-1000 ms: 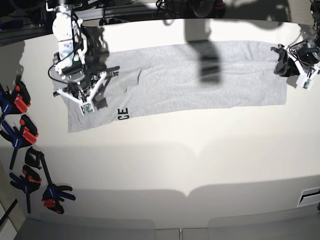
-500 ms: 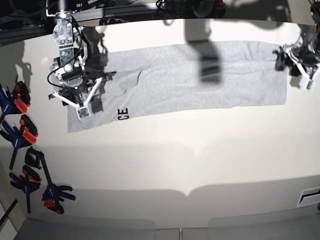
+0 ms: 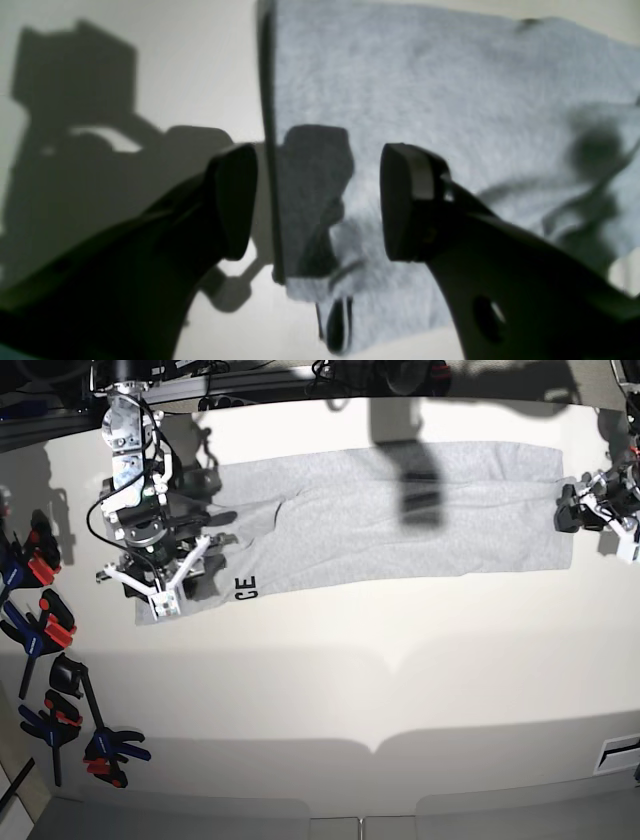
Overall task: Fold the T-shirt properly
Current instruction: 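Hold the strip with the right gripper and pull the left gripper's end inward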
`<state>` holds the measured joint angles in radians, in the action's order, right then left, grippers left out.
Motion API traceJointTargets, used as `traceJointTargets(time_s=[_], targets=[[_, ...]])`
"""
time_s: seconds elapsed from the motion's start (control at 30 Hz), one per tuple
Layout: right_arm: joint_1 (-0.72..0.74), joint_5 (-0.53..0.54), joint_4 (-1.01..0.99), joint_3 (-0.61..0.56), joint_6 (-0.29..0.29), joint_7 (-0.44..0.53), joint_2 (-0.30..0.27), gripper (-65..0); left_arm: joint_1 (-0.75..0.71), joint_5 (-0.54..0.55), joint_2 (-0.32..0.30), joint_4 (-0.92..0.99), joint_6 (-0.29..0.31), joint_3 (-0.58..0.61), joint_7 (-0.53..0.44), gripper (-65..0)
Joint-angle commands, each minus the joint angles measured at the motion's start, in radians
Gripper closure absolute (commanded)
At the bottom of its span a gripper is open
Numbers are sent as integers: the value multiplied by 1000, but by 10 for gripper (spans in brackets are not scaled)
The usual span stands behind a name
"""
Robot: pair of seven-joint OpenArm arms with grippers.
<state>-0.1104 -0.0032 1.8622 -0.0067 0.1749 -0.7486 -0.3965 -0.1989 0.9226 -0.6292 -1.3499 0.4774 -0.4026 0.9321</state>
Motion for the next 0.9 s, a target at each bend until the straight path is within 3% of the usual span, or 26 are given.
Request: traceJointTargets(time_s=[0.0, 0.1, 0.17, 0.23, 0.4, 0.47, 0.57, 0.77, 0.8, 0.87], targets=[[16, 8, 29, 6, -11, 21, -13, -273, 21, 18, -16, 13, 11, -10, -23, -361], [15, 14, 53, 6, -10, 20, -7, -273, 53, -66, -3, 103, 8, -10, -53, -361], [15, 13, 66, 6, -10, 18, 4, -273, 69, -55, -3, 171, 8, -10, -21, -361], [15, 14, 75, 6, -10, 18, 13, -273, 72, 13, -3, 229, 30, -10, 42, -361], [15, 11, 76, 6, -9, 16, 23, -273, 68, 256, 5, 327, 151, -9, 224, -361], [15, 11, 77, 6, -9, 15, 22, -273, 67, 219, 15, 342, 166, -8, 218, -361], [15, 11, 77, 6, -9, 16, 23, -273, 66, 64, 58, 341, 167, -8, 165, -361], [15, 10, 77, 6, -9, 12, 23, -273, 66, 50, 151, 341, 168, -8, 189, -354], [16, 10, 77, 6, -9, 8, 23, -273, 66, 50, 159, 341, 179, -8, 183, -334], [15, 6, 77, 6, -9, 3, 22, -273, 66, 47, 164, 341, 191, -8, 146, -220]])
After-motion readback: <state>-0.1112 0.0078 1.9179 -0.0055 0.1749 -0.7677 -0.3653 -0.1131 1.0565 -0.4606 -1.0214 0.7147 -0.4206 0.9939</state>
